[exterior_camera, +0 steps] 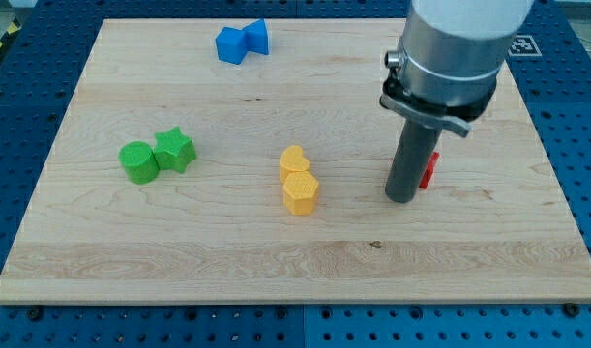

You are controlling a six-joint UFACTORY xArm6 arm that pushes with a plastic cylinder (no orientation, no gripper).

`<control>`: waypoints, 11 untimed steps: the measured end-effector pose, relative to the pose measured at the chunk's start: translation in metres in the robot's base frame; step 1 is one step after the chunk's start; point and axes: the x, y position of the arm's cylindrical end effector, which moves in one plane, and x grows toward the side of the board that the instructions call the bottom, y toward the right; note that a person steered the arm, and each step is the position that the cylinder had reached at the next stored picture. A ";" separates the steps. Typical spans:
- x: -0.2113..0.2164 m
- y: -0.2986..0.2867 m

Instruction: Push red star towards the top of the board

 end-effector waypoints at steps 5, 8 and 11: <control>0.006 0.001; -0.019 0.035; -0.068 0.037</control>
